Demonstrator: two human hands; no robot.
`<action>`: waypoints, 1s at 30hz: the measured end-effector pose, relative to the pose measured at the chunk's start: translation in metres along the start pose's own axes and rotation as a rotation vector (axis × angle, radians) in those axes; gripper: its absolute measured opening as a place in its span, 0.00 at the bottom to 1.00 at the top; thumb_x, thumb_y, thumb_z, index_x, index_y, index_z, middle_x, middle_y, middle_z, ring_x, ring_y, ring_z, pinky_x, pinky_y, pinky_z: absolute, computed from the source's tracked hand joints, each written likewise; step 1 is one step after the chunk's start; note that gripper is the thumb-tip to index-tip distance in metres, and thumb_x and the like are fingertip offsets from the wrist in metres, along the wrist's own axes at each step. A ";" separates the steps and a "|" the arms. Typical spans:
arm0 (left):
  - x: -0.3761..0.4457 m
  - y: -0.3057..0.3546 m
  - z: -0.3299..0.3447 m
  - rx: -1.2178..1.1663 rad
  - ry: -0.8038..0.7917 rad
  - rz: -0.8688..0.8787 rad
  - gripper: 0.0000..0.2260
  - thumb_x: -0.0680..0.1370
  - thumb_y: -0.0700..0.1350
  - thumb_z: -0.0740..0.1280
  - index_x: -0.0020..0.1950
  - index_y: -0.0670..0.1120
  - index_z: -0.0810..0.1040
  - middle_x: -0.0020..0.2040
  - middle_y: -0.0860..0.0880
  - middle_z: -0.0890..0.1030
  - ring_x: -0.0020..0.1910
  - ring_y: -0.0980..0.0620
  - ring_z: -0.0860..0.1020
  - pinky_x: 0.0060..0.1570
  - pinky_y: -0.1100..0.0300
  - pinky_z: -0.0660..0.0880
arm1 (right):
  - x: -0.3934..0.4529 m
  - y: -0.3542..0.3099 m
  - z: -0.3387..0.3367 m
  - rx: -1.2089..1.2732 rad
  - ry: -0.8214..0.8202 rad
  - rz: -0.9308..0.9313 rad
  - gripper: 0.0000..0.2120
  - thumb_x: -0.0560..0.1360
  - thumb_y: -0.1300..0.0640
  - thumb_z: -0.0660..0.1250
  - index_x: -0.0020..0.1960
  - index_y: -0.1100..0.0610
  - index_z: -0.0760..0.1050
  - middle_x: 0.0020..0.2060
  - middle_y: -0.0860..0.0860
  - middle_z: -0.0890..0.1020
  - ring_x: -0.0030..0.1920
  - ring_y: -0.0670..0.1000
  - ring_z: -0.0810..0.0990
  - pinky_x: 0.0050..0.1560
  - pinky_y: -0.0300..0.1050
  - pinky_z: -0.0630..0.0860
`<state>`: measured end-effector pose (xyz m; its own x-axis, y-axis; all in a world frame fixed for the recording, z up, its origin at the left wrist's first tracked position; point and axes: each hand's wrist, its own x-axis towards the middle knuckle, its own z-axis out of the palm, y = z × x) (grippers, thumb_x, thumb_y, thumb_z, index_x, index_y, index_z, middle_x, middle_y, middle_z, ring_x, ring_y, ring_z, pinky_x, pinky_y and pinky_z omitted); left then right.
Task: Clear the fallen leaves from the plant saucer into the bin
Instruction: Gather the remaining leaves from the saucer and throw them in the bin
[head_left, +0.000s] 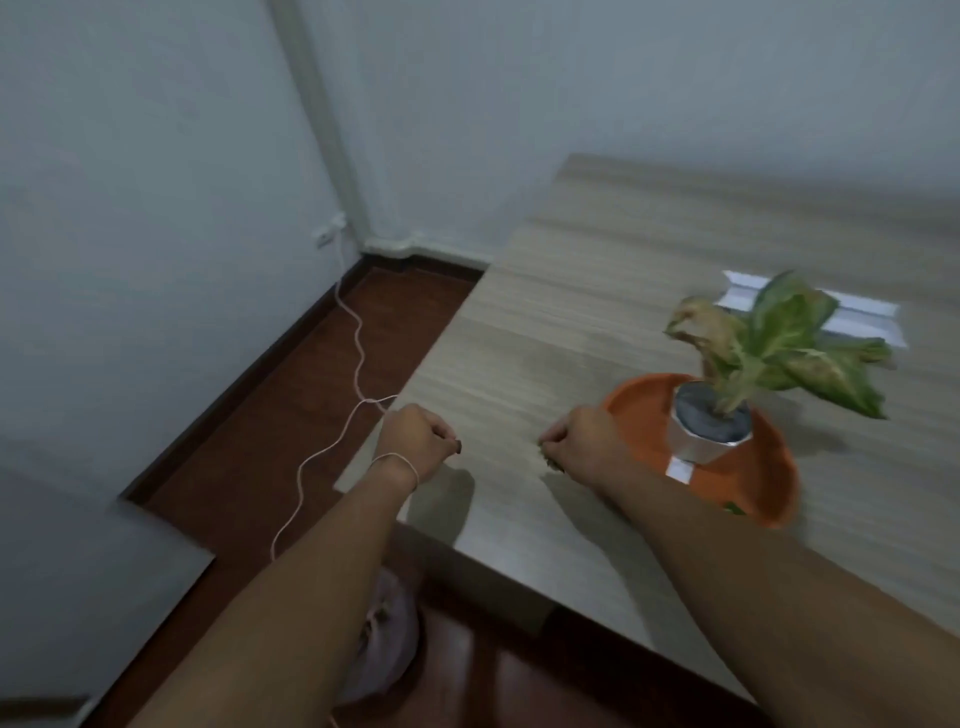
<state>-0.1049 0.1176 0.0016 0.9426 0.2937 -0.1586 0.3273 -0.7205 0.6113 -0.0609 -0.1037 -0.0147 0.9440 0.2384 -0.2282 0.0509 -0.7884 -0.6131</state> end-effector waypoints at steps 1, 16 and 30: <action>-0.004 -0.017 -0.013 0.007 0.011 -0.030 0.02 0.66 0.44 0.76 0.37 0.45 0.87 0.38 0.49 0.87 0.42 0.53 0.83 0.51 0.63 0.78 | 0.005 -0.019 0.008 -0.010 -0.011 -0.037 0.08 0.69 0.62 0.69 0.43 0.56 0.86 0.34 0.53 0.87 0.33 0.45 0.83 0.34 0.30 0.75; -0.095 -0.278 -0.088 -0.033 0.264 -0.530 0.03 0.67 0.41 0.73 0.37 0.46 0.87 0.38 0.46 0.87 0.38 0.52 0.81 0.44 0.65 0.74 | 0.007 -0.225 0.254 -0.098 -0.421 -0.511 0.06 0.69 0.61 0.72 0.44 0.55 0.86 0.33 0.50 0.85 0.41 0.49 0.84 0.47 0.40 0.79; -0.078 -0.434 0.076 -0.187 0.243 -0.731 0.08 0.66 0.41 0.68 0.38 0.49 0.86 0.38 0.48 0.87 0.41 0.48 0.84 0.45 0.55 0.81 | 0.058 -0.104 0.492 -0.256 -0.551 -0.606 0.20 0.68 0.65 0.66 0.21 0.57 0.65 0.22 0.50 0.72 0.27 0.50 0.73 0.29 0.41 0.64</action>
<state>-0.3157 0.3596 -0.3107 0.4451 0.7961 -0.4100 0.8214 -0.1806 0.5410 -0.1723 0.2713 -0.3366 0.4400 0.8491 -0.2923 0.6299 -0.5239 -0.5734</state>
